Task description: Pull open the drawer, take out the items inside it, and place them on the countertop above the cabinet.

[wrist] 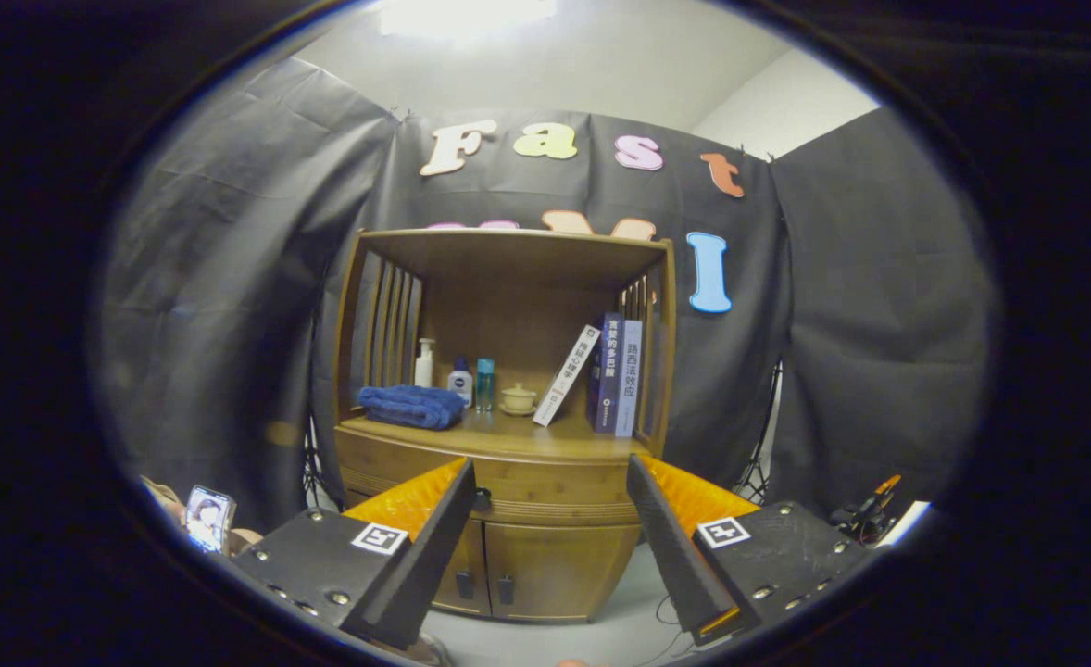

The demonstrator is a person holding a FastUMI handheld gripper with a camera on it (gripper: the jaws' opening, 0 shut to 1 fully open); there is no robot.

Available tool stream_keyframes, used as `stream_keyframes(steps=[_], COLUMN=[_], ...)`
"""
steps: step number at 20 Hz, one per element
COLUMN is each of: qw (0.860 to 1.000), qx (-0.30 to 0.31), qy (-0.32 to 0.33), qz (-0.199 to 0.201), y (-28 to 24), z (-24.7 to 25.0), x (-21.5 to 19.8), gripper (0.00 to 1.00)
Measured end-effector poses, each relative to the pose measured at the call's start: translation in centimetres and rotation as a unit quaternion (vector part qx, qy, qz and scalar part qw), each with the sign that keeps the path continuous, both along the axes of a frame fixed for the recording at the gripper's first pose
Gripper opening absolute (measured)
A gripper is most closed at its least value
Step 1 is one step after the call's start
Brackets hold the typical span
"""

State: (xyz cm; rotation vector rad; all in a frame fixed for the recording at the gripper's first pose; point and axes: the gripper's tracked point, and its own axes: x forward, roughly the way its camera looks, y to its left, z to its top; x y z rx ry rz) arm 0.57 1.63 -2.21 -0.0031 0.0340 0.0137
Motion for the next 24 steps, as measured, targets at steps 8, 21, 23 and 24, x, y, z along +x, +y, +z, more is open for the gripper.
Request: stream_keyframes(steps=[8,21,23,24], qw=[1.000,0.999,0.998,0.998], qx=[0.001,0.021,0.025,0.025], qy=[0.013,0.027,0.033,0.036], qz=[0.009,0.040,0.041,0.042], y=[1.2,6.5,7.1,7.3], z=[-1.8,-6.7,-7.9,-8.5], x=[2.1,13.3,15.2,16.1], gripper=[0.98,0.98,0.98,0.98])
